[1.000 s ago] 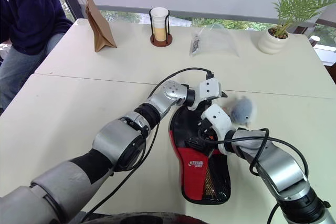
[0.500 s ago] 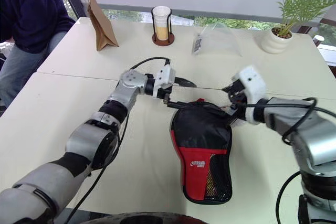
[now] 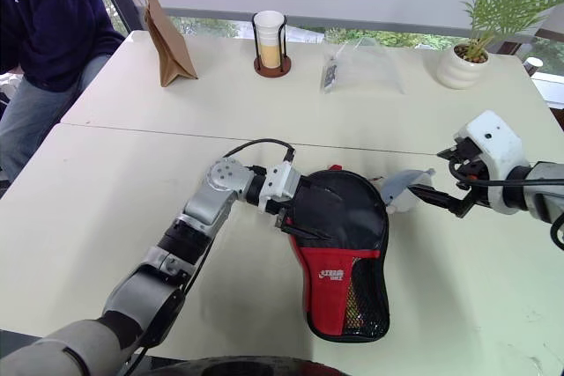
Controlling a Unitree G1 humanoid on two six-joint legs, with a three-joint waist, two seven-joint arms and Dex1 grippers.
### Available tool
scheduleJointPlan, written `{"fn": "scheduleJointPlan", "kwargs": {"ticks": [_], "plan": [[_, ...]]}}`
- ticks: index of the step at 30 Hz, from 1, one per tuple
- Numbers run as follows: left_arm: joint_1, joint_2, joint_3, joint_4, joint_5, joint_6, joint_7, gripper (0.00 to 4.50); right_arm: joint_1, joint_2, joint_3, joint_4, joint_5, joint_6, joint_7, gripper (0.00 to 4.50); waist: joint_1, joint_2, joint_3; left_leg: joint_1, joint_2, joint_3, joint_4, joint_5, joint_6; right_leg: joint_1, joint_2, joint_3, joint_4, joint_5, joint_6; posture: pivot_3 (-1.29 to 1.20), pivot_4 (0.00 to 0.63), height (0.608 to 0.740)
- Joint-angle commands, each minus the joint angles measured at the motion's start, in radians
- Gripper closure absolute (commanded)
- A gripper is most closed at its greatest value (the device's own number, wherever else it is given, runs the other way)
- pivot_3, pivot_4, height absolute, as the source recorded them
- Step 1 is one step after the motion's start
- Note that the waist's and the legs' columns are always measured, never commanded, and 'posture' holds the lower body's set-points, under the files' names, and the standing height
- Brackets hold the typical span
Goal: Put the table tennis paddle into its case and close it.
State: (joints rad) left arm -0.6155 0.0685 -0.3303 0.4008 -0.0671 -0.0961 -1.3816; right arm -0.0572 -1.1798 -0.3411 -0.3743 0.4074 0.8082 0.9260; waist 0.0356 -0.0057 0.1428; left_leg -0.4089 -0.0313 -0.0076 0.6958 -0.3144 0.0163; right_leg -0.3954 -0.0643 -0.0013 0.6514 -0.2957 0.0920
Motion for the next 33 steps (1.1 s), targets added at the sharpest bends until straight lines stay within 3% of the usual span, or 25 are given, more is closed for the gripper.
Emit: {"fn": "scheduleJointPlan", "kwargs": {"ticks": [1,13,18,21,28,33], "plan": [[0.025,-0.013,-0.035,0.023,0.031,-0.016,0.085,0.63,-0.039,-0.046,0.069,0.1,-0.063,-0.161,0.08,0.0,0.0,0.0,0.0,0.0,0.0,0.0,0.0,-0.001,0.002,0.0,0.0,0.0,0.0,0.0,0.0,0.0,0.15,0.74],[0.027,-0.057,-0.068,0.214,0.076,-0.058,0.24,0.63,-0.303,-0.045,0.421,0.339,-0.294,-0.481,0.281,0.0,0.003,0.002,0.0,0.001,0.0,0.0,0.0,0.001,-0.002,0.001,0.0,0.0,-0.001,0.0,0.0,0.0,0.15,0.74],[0.028,-0.06,-0.072,0.218,0.075,-0.061,0.251,0.63,-0.362,-0.021,0.506,0.395,-0.359,-0.532,0.341,0.0,0.004,0.003,0.0,0.002,0.0,0.0,0.0,0.001,-0.002,0.002,0.0,0.0,-0.002,0.0,0.0,0.0,0.15,0.74],[0.033,-0.057,-0.078,0.215,0.079,-0.062,0.251,0.58,-0.375,-0.005,0.523,0.423,-0.37,-0.538,0.366,0.81,0.004,0.003,0.0,0.001,0.0,0.0,0.0,0.001,-0.002,0.002,0.0,0.0,-0.002,0.0,0.0,0.0,0.15,0.74],[0.039,-0.051,-0.087,0.208,0.083,-0.054,0.25,0.58,-0.362,0.012,0.508,0.441,-0.379,-0.511,0.369,4.33,0.003,0.003,-0.001,0.001,0.0,0.0,0.0,0.001,-0.003,0.002,-0.001,0.0,-0.002,0.0,0.0,0.0,0.15,0.74],[0.035,-0.052,-0.095,0.219,0.085,-0.044,0.251,0.58,-0.275,-0.018,0.451,0.376,-0.341,-0.457,0.374,4.49,0.007,0.003,-0.001,0.001,0.0,-0.001,0.0,0.001,-0.003,0.002,-0.001,0.0,-0.002,0.0,0.0,0.0,0.15,0.74]]}}
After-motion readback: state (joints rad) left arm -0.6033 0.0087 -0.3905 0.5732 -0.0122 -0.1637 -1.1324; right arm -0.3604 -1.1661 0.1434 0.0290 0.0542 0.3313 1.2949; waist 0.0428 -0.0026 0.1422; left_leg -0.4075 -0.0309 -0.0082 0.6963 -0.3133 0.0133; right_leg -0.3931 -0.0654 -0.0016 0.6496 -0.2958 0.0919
